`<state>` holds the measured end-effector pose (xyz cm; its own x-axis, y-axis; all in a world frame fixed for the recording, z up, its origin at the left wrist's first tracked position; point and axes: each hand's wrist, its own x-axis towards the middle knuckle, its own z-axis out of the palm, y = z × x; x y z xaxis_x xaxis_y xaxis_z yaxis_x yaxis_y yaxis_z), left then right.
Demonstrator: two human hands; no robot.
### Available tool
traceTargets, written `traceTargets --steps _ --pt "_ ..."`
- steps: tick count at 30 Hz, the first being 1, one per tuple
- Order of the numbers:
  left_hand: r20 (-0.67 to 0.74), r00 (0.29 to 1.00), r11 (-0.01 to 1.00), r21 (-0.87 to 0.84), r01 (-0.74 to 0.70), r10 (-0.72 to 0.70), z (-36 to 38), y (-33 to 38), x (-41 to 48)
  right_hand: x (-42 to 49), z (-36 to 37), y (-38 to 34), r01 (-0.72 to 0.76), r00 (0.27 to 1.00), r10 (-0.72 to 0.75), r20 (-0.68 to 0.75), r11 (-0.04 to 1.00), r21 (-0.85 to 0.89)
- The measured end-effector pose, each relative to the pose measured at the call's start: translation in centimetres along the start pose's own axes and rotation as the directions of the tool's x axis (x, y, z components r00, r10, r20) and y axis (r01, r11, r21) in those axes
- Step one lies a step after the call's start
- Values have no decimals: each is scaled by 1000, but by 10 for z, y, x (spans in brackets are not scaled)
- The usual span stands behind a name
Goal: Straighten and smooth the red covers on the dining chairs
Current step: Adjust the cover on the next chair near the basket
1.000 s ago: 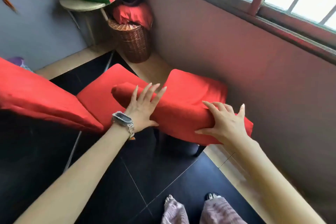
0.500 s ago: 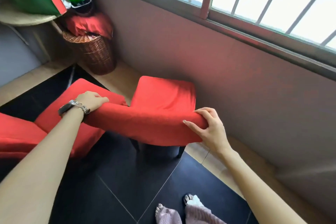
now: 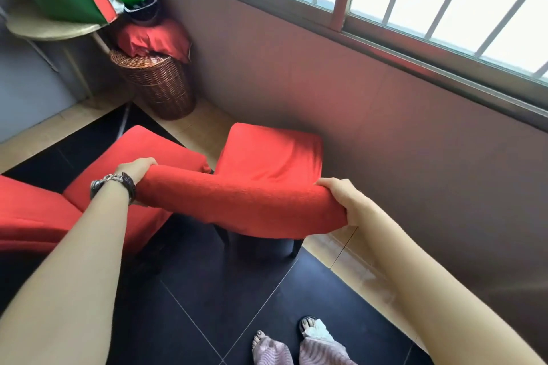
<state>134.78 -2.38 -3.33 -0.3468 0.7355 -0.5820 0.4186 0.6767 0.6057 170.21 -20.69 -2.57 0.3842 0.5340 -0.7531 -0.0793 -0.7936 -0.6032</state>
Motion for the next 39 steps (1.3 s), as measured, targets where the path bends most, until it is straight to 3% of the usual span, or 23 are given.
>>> traceTargets --steps 3,6,12,18,32,39 --pt "87 996 999 -5 36 -36 -4 -1 -2 -11 -8 4 -240 951 184 246 946 219" --pt "126 991 998 -13 56 -54 -10 -11 0 -15 -9 13 -317 934 211 288 861 398" --pt "-91 995 988 -148 -42 28 -13 -38 -1 -27 10 31 -241 961 133 244 837 491" --pt "-118 989 977 -185 -108 87 -14 -51 -5 -34 19 45 -149 986 79 146 810 567" --pt "-158 980 943 -289 -166 124 -25 -114 -53 -56 24 97 -102 989 28 146 845 525" --pt "-209 977 923 -369 -106 29 -17 -135 -94 -55 4 99 -86 983 -2 182 877 474"
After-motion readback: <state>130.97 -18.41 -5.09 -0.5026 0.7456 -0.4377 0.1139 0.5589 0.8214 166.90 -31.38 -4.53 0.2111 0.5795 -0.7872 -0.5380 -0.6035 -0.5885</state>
